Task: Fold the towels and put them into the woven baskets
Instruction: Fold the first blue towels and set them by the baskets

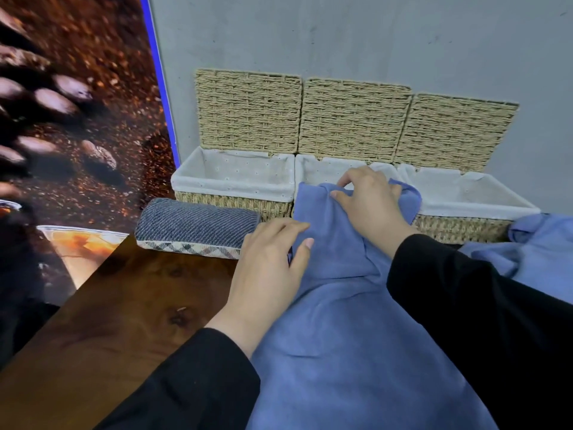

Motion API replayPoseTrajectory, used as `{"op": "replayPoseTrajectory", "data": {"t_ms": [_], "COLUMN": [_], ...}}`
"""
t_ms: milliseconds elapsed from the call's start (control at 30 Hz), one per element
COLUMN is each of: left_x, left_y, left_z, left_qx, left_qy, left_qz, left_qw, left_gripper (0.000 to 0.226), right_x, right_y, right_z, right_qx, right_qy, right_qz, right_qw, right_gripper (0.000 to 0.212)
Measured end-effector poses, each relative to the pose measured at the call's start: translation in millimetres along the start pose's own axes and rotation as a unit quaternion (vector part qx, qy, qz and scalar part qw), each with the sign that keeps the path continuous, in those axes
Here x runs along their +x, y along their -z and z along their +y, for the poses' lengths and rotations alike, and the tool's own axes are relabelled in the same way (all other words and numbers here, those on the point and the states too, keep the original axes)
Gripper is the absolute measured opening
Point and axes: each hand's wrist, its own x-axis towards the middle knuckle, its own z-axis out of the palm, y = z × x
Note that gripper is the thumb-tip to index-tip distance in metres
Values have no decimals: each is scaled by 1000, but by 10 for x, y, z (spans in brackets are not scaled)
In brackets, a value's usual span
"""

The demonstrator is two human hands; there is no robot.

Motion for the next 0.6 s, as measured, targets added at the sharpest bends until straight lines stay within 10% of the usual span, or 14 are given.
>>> {"op": "replayPoseTrajectory", "data": {"t_ms": [333,600], "left_x": [9,-62], "left_y": [136,73], "left_z": [131,189], "left_qx": [-40,-53], "left_qy": [-1,64], "left_qz": [64,-135], "left_qw": [997,987], "left_gripper": [47,59], "right_x": [-875,-1722], "right_y": [413,256], "right_z": [-117,64], "right_qx": [147,163], "right_qy": [120,153], "right_qz": [40,-65], "right_qw": [981,972], "right_gripper": [14,19]}}
